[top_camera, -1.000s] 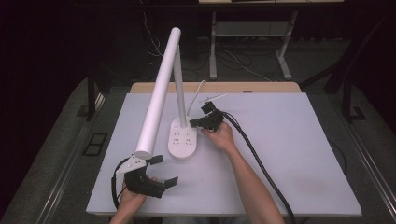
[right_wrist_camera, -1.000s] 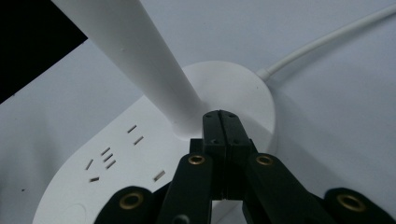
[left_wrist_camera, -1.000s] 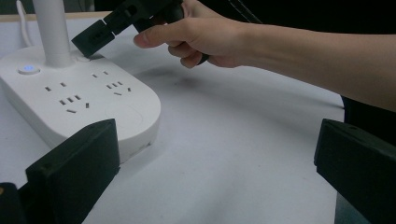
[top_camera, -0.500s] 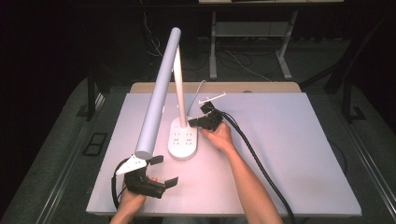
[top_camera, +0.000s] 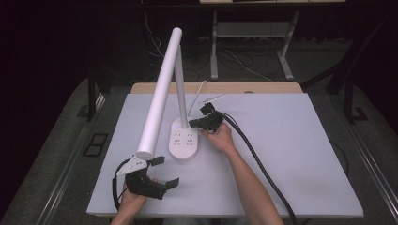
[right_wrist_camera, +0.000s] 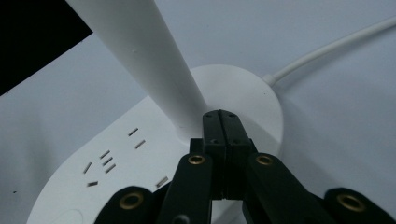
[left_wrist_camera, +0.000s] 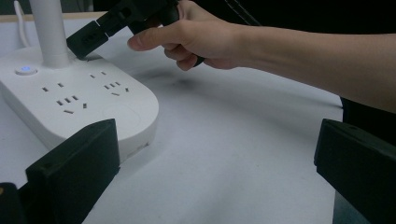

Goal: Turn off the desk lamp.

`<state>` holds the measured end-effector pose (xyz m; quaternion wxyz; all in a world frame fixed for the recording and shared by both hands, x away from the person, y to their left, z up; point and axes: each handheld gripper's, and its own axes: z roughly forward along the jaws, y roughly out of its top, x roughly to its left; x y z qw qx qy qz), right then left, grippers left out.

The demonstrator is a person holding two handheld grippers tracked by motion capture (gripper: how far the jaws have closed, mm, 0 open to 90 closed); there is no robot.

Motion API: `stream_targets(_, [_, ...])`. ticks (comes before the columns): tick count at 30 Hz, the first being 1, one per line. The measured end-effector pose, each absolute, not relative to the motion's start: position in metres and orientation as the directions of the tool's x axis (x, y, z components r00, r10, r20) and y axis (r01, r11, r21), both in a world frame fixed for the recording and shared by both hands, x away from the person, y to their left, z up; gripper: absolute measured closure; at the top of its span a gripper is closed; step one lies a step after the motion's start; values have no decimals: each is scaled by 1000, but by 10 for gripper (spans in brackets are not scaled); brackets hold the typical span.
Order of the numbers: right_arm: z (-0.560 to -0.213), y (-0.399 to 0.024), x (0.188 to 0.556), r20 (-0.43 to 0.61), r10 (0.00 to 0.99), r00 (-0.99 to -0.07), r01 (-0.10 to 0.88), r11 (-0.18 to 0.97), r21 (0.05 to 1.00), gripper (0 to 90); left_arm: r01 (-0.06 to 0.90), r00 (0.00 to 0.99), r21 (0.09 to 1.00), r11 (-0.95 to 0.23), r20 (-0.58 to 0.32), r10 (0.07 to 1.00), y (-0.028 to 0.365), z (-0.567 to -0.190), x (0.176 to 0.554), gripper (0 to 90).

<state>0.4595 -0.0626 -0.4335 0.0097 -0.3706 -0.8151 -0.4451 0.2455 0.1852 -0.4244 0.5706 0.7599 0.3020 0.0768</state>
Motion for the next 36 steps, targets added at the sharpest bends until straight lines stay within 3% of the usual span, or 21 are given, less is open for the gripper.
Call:
stream_targets(18, [-428,-61,454,331,588,-738,601,351,718,899,374,802,914,-155,-235,549,187,-424,245,0])
stream_targets(36, [-396,-81,442,338,543,-769,573,348,742,898,374,802,914,-160,-232,550,186,-425,246,0])
